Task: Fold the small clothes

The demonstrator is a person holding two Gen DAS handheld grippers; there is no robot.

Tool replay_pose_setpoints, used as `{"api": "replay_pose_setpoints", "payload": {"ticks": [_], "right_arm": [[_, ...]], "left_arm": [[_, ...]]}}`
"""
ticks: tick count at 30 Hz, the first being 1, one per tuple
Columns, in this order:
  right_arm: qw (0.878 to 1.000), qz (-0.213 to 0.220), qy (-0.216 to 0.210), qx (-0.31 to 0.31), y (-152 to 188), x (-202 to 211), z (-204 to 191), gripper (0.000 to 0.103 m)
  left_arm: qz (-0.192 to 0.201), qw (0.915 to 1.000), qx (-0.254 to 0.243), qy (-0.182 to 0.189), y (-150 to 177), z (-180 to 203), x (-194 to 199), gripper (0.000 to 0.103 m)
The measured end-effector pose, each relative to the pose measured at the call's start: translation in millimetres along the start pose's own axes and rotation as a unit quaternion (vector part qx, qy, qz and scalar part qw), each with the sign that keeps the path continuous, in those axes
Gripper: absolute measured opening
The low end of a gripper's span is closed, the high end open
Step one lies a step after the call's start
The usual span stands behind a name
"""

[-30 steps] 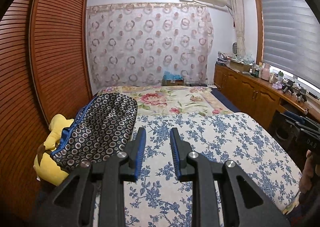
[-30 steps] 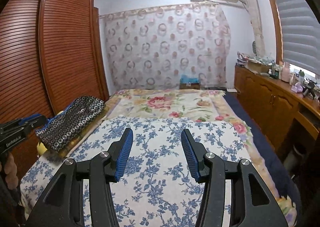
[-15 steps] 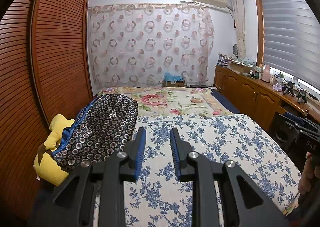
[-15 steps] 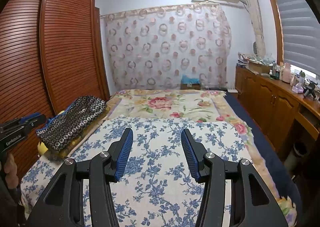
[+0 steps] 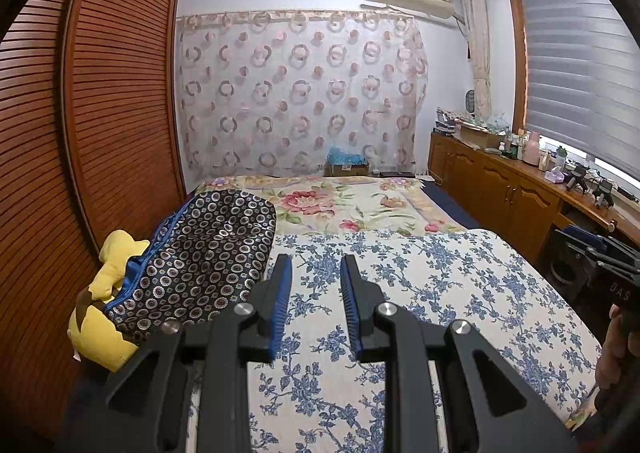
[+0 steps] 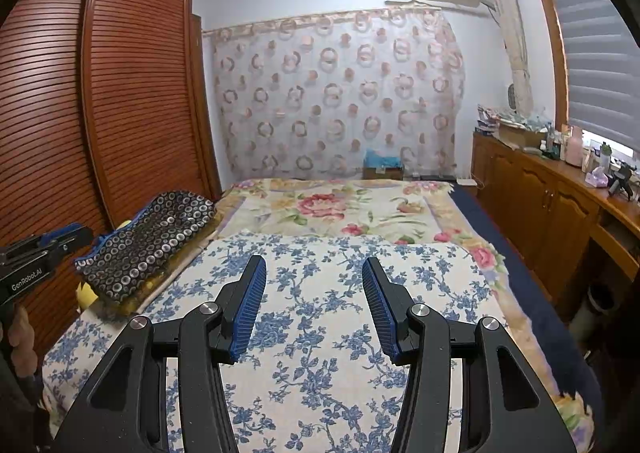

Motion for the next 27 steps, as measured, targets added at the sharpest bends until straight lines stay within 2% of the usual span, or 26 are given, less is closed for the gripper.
{"api": "replay_pose_setpoints", "payload": {"ticks": [27], "right_arm": [[1.000,0.000,0.000,0.000,0.8,-0.1,0.2,0.051]], "left_arm": [[0.003,1.0000,-0.001,-0.001,-0.5,0.0,0.9,0.022]]}}
Point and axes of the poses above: each gripper's, at about its wrist camera, not at the fingertips, and x roughly against the way its jaws point, z to its right, y to its underside, the point moved 9 cm from there along -x, roughly the way its jaws point, and after that the axes turned 15 degrees about z, right-handed, at the moved point
